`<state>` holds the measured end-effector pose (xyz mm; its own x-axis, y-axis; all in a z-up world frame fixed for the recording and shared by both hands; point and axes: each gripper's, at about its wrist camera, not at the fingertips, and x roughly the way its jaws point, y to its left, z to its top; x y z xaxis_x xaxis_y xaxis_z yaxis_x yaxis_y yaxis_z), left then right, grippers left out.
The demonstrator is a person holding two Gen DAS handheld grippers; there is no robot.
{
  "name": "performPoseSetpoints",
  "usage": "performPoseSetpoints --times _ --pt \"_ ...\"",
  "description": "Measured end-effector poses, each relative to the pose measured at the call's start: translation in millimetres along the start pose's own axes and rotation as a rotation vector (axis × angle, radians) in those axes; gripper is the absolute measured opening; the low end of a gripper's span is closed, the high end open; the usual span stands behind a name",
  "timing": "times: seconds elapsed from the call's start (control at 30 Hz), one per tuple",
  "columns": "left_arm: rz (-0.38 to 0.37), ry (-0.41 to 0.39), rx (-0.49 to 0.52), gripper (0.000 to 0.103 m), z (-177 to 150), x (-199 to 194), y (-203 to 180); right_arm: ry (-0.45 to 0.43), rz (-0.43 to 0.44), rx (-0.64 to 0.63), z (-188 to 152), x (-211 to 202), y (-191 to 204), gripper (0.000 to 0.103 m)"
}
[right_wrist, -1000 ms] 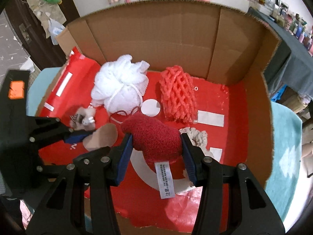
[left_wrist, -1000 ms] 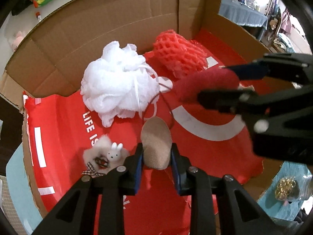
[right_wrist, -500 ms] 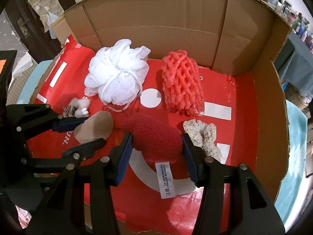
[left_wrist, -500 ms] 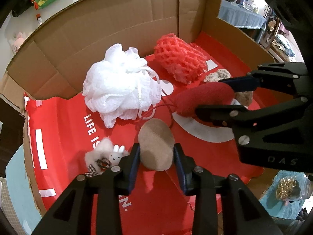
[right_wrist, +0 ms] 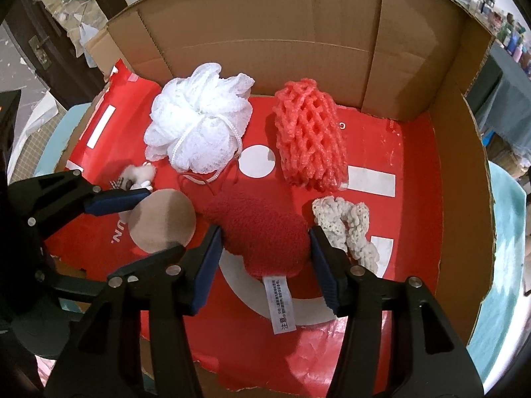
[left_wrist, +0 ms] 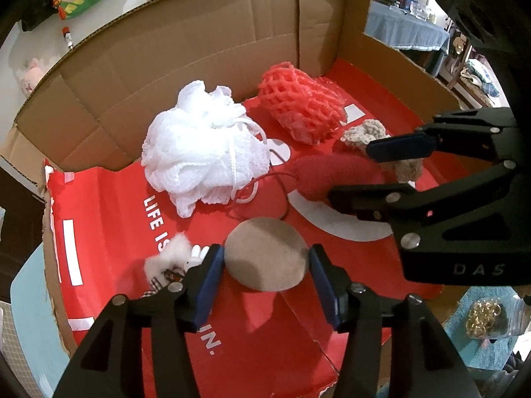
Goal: Organize soft objects
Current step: 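Lower the pad and heart into the box and open both tools, then pull both tools back from the box toward the remaining items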
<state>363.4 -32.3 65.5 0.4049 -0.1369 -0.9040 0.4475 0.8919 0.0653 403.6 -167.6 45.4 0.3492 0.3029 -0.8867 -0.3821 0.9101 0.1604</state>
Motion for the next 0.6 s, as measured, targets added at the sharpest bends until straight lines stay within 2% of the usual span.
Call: performPoseSetpoints --times 0.1,0.4,0.6 --pt "0.000 -0.018 -0.002 0.067 -1.1 -4.1 -0.7 -0.004 -0.005 -0.001 -1.0 -1.9 1.7 0.059" --pt "-0.005 -0.082 -0.026 0.072 -9.4 -32.5 -2.2 -0.042 0.010 0.022 -8.4 -30.7 1.5 0.060" --pt "-0.003 -0.158 -0.078 0.080 -19.0 -67.9 -4.0 -0.115 0.017 0.040 -18.9 -70.2 1.2 0.067"
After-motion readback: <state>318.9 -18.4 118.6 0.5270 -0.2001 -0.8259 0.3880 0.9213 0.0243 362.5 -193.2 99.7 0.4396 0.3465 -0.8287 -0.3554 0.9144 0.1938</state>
